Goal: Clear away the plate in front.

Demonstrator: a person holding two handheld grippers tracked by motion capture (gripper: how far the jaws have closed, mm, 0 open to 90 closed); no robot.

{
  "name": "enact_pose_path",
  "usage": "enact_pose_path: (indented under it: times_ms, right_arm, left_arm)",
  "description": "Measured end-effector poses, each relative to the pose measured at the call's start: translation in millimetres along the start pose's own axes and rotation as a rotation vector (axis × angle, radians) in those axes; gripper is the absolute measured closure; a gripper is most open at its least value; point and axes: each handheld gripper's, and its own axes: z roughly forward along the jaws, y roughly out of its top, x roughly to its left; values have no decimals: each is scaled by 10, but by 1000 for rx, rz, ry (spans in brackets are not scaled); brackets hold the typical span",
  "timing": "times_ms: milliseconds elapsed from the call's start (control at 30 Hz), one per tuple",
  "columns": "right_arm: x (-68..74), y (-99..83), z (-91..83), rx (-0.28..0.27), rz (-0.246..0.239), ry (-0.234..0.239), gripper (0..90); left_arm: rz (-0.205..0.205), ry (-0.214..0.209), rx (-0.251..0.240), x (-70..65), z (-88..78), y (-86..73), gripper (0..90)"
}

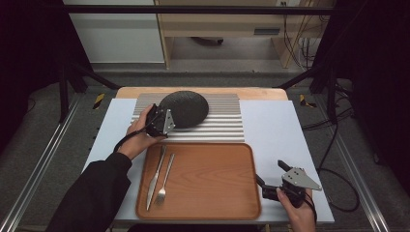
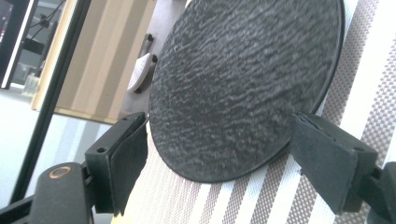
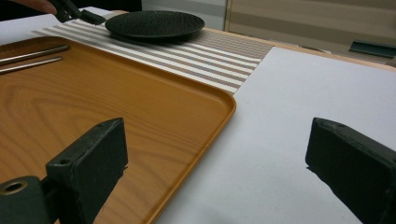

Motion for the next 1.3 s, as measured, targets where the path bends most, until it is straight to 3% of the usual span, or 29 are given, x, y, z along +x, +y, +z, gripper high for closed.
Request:
enact_pose_path:
  times_ms: [267,367,567,1000,1300]
  right_arm:
    - [17,-1,14,5,-4,2,58]
    - [20,-3,17,7,-4,2,58]
    - [13,-3,13,3,-2,1,58]
    - [12,-2,13,3,-2,-1,58]
    - [10,0,9,3,-1,0,60]
  left_arm:
    - [32,9,8,-70,-7,-52,205]
    - [25,8,1,-86,-2,-56,208]
    - [62,15,4,-127,-4,-43,217]
    - [70,14,-1,-169,-1,-77,250]
    - [141,14,4,-218,-52,-88,326]
